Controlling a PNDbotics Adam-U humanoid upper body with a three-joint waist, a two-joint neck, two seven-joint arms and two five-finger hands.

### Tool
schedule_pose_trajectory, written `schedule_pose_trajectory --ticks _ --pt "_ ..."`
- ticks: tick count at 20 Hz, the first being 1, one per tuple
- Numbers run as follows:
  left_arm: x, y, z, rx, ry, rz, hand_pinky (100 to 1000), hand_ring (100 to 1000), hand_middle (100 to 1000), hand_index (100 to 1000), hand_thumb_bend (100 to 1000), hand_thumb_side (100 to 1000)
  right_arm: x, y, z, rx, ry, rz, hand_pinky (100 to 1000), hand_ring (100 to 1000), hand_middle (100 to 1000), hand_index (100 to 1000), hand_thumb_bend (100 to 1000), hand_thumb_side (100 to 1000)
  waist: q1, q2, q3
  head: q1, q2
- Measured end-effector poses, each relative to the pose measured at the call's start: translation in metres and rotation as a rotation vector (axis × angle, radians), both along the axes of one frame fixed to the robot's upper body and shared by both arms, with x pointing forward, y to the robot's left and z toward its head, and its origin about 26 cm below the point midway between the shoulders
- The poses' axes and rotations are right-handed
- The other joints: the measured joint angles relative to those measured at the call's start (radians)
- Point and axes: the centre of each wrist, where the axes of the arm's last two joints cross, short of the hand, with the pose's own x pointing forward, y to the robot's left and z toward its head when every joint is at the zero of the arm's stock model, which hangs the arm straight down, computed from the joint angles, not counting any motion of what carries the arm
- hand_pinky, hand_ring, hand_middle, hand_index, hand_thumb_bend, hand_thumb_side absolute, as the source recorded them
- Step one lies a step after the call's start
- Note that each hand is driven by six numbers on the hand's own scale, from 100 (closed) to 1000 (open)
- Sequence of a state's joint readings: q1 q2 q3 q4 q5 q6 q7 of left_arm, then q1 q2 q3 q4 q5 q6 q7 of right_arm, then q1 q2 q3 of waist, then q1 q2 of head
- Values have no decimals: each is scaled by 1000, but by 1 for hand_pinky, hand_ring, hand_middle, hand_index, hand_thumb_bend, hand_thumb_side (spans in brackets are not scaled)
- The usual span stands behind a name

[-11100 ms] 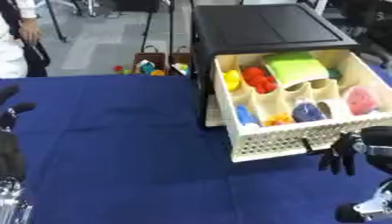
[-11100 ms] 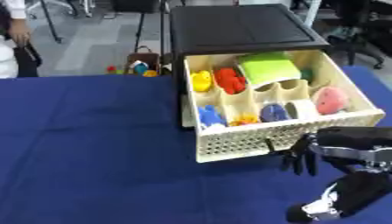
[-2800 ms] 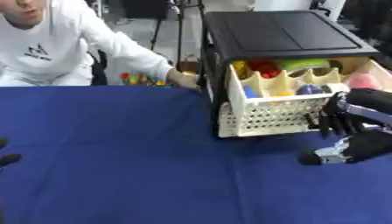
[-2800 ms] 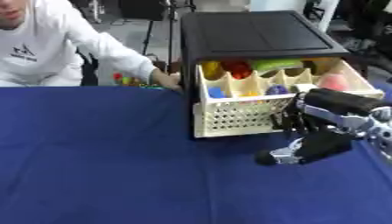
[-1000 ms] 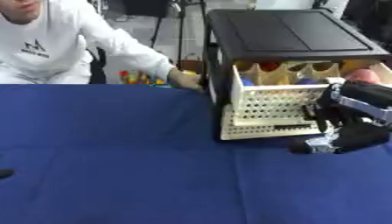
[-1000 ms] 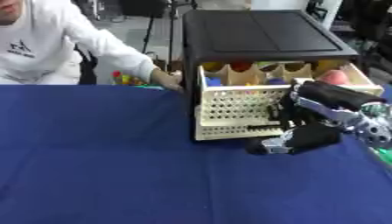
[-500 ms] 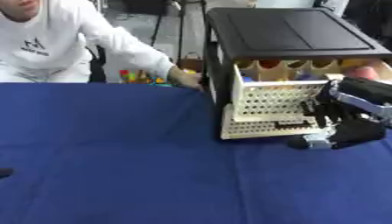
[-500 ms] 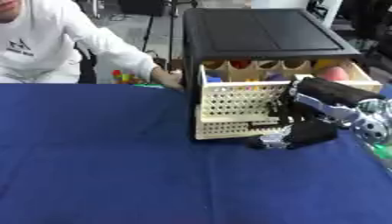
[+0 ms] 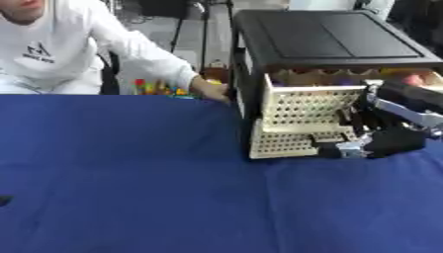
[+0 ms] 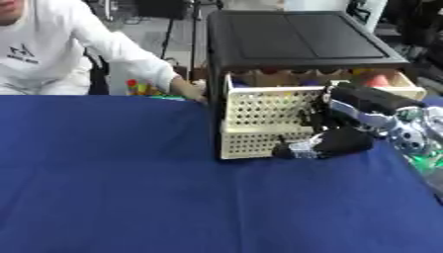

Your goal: Pick up objects from table and place into drawer.

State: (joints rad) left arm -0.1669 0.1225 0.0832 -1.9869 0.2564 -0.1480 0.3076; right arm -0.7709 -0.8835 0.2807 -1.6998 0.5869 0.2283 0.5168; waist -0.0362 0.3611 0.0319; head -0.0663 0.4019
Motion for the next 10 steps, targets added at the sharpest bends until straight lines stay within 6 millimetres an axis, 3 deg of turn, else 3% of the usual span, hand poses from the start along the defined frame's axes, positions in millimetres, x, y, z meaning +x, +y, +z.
schedule_pose_trajectory --ticks 10 --pt "0 0 0 5 2 -3 570 683 740 901 582 1000 13 -8 3 40 -28 -39 362 800 990 989 861 870 -9 9 10 -5 -7"
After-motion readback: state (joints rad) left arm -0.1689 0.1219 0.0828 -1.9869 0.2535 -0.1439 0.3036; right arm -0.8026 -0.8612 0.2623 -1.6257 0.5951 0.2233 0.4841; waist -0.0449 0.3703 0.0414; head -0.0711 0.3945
